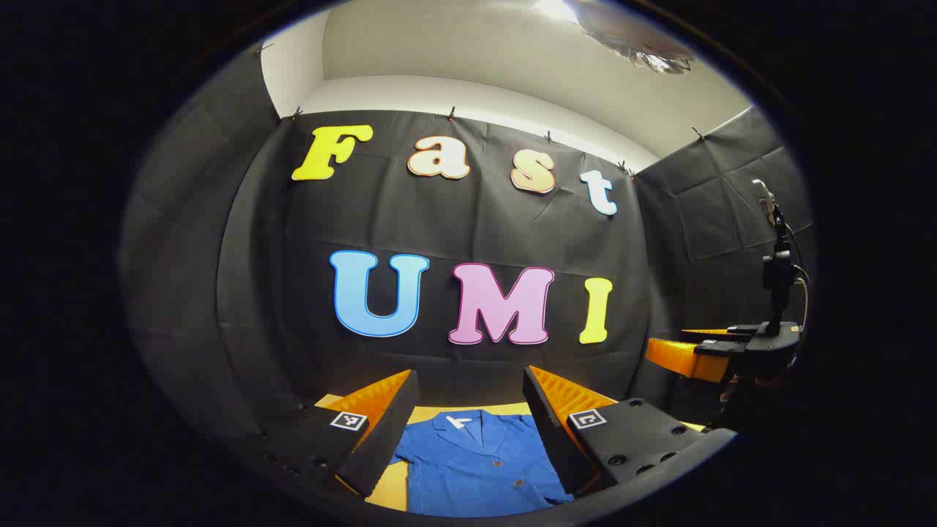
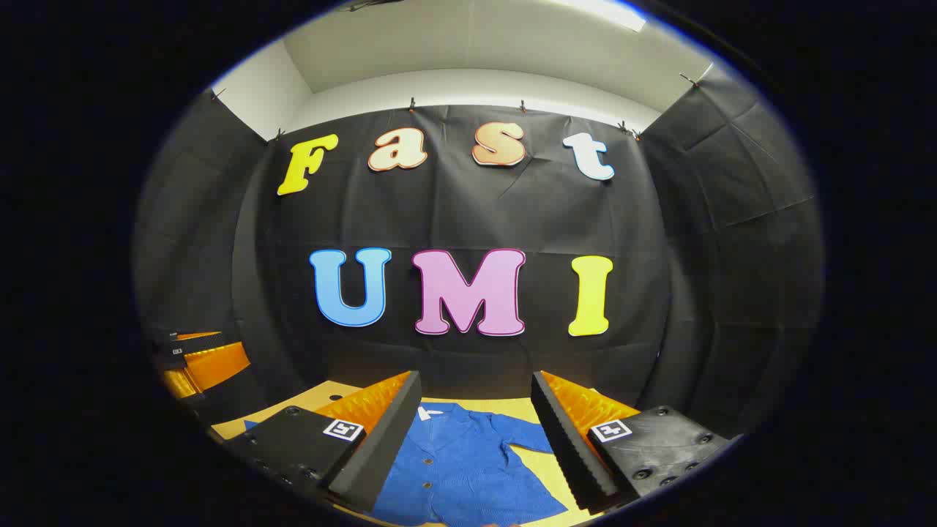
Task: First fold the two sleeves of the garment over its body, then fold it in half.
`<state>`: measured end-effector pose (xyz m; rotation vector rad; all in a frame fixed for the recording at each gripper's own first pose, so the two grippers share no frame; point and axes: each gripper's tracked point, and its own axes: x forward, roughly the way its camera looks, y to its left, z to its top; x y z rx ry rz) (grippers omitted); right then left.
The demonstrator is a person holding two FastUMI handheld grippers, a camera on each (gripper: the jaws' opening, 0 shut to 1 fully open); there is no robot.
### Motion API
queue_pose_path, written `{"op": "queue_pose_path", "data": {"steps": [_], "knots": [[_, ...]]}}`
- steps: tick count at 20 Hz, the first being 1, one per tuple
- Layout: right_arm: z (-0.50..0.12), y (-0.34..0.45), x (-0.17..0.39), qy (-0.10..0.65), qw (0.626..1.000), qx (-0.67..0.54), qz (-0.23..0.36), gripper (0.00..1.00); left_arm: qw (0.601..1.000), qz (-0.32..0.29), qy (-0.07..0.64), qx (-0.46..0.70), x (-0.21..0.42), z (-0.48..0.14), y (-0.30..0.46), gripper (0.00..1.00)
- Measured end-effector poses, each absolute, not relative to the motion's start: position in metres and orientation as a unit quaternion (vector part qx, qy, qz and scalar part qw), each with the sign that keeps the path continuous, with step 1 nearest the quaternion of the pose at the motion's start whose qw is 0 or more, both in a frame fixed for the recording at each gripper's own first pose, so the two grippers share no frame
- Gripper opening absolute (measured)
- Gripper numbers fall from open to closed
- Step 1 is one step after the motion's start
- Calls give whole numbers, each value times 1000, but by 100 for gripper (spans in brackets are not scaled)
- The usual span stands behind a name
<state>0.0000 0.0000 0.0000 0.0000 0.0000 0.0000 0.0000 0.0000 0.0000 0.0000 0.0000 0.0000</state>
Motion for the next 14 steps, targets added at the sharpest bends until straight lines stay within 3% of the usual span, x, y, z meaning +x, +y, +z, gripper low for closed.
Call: {"op": "queue_pose_path", "data": {"steps": [10, 11, 14], "knots": [[2, 9, -2, -1, 1000, 13, 8, 96, 1000, 10, 4, 10, -15, 1, 3, 82], [5, 10, -5, -5, 1000, 20, 8, 92, 1000, 9, 4, 11, -15, 2, 2, 82], [41, 11, -14, -64, 998, 7, 10, 96, 1000, 11, 4, 7, -17, 1, 1, 82]]}}
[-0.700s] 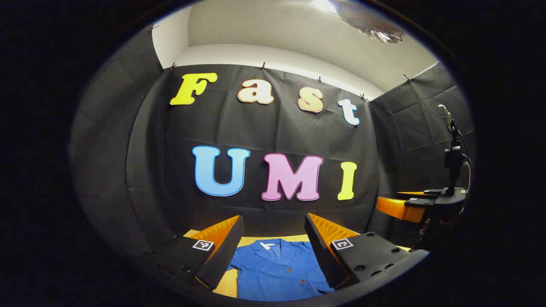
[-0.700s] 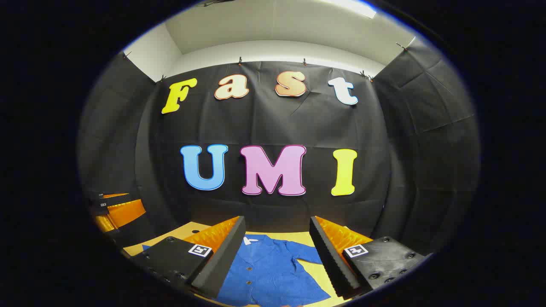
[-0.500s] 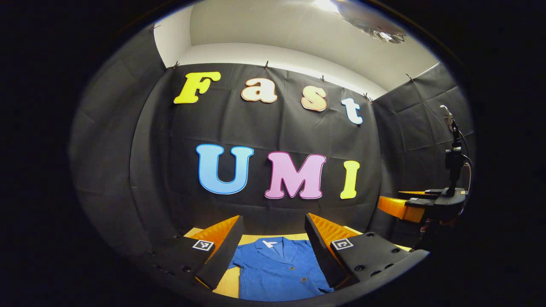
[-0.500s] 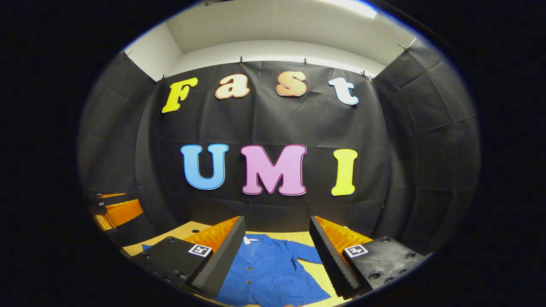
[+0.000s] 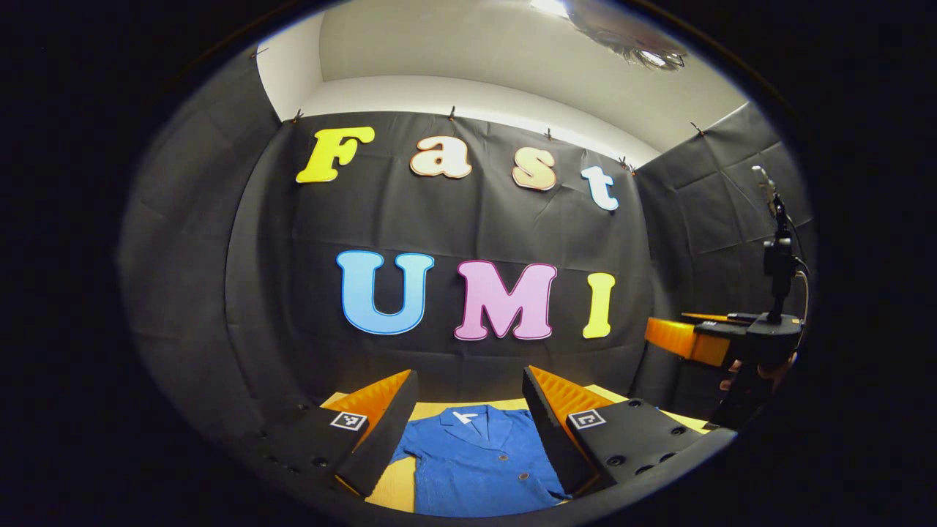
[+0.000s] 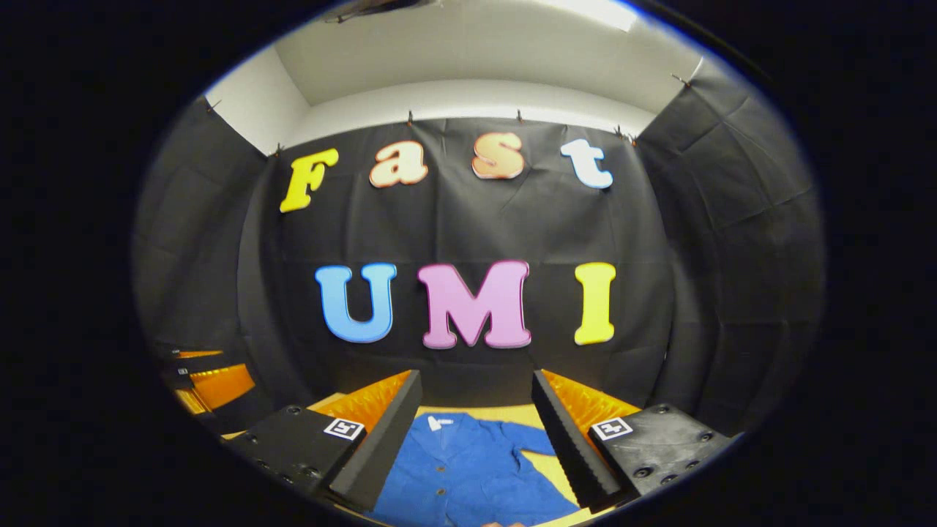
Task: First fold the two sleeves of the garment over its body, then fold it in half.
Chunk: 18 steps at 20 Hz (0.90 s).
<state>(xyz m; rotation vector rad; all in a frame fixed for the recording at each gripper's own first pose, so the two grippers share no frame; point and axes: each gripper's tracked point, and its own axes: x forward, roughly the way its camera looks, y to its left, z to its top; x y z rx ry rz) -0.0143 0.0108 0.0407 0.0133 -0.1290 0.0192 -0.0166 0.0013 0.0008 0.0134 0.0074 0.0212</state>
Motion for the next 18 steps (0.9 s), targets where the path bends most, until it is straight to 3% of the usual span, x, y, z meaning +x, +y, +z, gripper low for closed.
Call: {"op": "queue_pose_path", "data": {"steps": [2, 3, 10, 18], "knots": [[39, 14, -14, -71, 997, -2, 14, 100, 1000, 19, -2, 2, -17, 3, 5, 82], [36, 14, -13, -65, 998, -1, 15, 96, 1000, 23, -4, 1, -17, 3, 6, 82], [0, -1, -3, -16, 1000, -4, 4, 96, 999, 31, 3, -6, -20, -3, 8, 82], [-87, -29, 71, 89, 996, 1, 3, 96, 999, 44, 20, -5, -15, -10, 3, 82]]}}
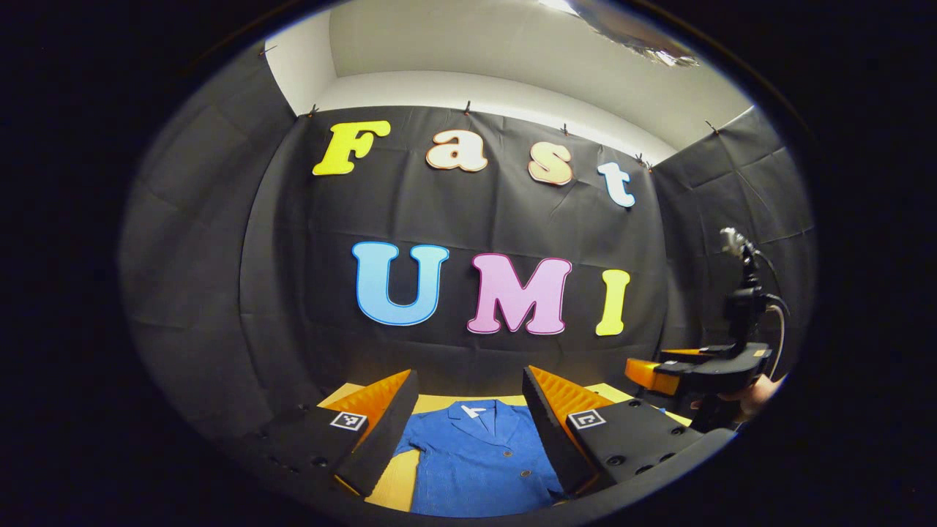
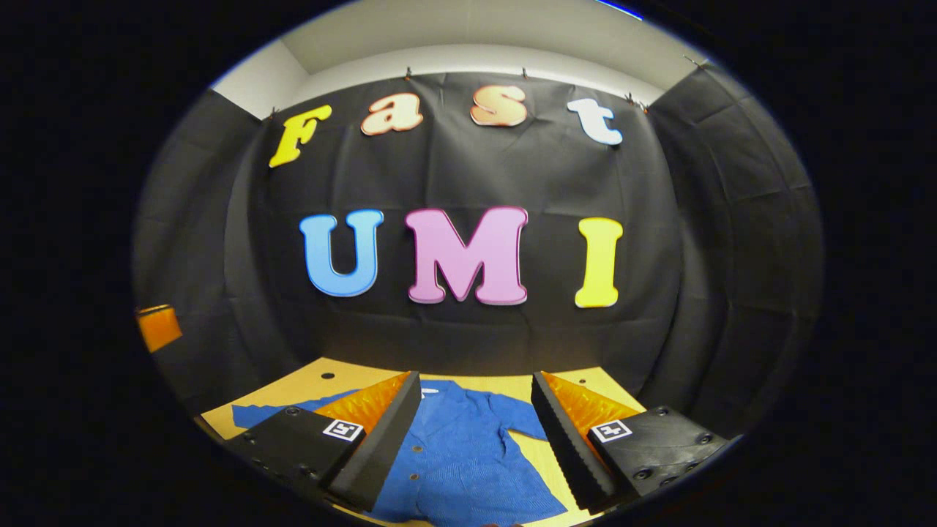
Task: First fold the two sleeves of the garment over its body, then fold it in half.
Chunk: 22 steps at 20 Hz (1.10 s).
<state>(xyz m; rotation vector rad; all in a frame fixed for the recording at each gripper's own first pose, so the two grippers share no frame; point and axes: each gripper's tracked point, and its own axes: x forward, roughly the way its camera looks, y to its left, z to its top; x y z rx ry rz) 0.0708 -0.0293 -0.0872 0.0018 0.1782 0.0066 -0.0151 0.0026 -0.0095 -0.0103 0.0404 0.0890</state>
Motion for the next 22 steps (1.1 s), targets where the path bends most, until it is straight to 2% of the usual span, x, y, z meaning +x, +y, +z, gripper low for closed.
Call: {"op": "queue_pose_path", "data": {"steps": [6, 12, 15, 19, 22], "knots": [[-182, -95, 117, 208, 978, 5, -29, 96, 997, 67, 41, -6, -4, -19, -6, 82], [-290, -208, 142, 323, 940, 12, -107, 97, 992, 114, 57, -15, 14, -33, -16, 82], [-323, -273, 149, 355, 920, 28, -166, 98, 989, 125, 69, -27, 28, -44, -29, 82], [-367, -349, 136, 413, 873, 57, -253, 98, 989, 118, 86, -33, 49, -55, -52, 82], [-401, -380, 127, 449, 839, 92, -292, 98, 990, 107, 93, -22, 63, -57, -61, 82]]}}
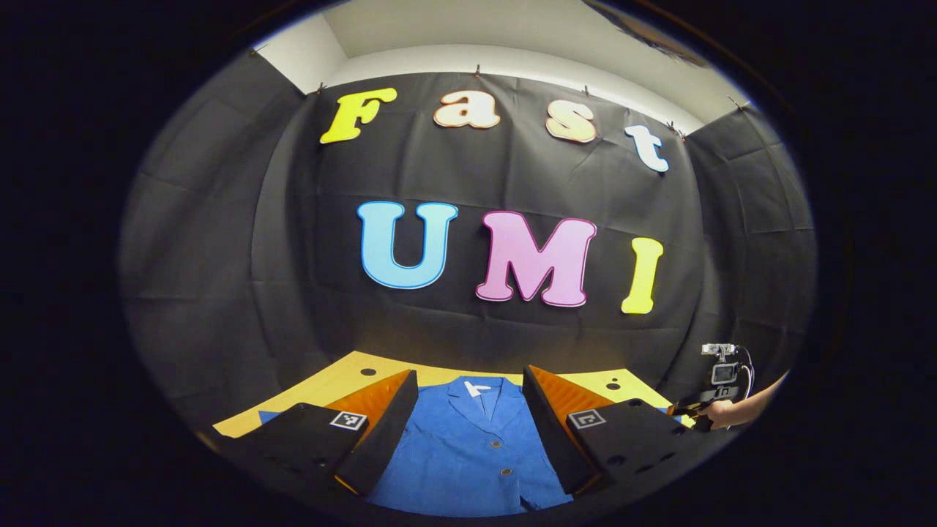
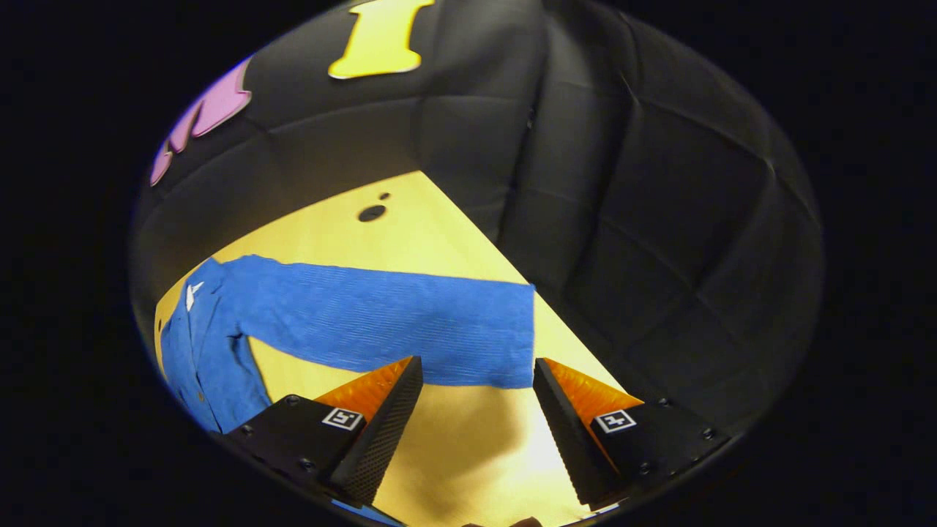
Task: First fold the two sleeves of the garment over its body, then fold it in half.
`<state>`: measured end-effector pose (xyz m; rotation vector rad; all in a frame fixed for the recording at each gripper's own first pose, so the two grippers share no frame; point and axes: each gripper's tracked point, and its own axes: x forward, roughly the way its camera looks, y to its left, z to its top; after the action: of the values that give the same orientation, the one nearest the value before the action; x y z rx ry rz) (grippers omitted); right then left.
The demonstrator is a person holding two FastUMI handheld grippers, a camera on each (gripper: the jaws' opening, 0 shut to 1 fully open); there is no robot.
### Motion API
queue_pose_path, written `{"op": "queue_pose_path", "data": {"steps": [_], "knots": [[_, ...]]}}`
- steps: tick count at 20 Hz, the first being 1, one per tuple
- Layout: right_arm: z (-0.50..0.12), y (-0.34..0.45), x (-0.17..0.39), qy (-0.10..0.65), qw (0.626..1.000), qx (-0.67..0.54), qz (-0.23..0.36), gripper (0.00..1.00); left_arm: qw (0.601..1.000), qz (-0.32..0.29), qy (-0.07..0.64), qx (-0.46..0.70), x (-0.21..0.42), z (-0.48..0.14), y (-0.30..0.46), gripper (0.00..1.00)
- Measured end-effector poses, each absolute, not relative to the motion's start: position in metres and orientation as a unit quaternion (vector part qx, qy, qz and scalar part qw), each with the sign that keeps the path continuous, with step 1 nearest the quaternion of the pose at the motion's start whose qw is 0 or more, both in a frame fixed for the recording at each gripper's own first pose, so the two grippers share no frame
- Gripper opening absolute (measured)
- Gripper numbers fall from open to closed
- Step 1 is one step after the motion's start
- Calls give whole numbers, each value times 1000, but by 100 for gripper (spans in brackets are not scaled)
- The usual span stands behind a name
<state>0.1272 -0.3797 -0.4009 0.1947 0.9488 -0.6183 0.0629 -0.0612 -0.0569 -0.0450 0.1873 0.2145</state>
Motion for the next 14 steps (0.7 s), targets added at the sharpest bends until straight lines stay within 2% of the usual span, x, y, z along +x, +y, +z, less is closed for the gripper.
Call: {"op": "queue_pose_path", "data": {"steps": [3, 8, 10, 14], "knots": [[-427, -395, 128, 473, 819, 115, -303, 97, 990, 97, 97, -16, 76, -56, -68, 82], [-427, -401, 139, 469, 828, 116, -287, 100, 989, 87, 121, -25, 89, -70, -83, 82], [-421, -399, 136, 477, 825, 118, -279, 97, 989, 77, 126, -31, 91, -71, -89, 82], [-431, -385, 152, 482, 825, 142, -257, 32, 988, 76, 134, -23, 92, -72, -88, 82]]}}
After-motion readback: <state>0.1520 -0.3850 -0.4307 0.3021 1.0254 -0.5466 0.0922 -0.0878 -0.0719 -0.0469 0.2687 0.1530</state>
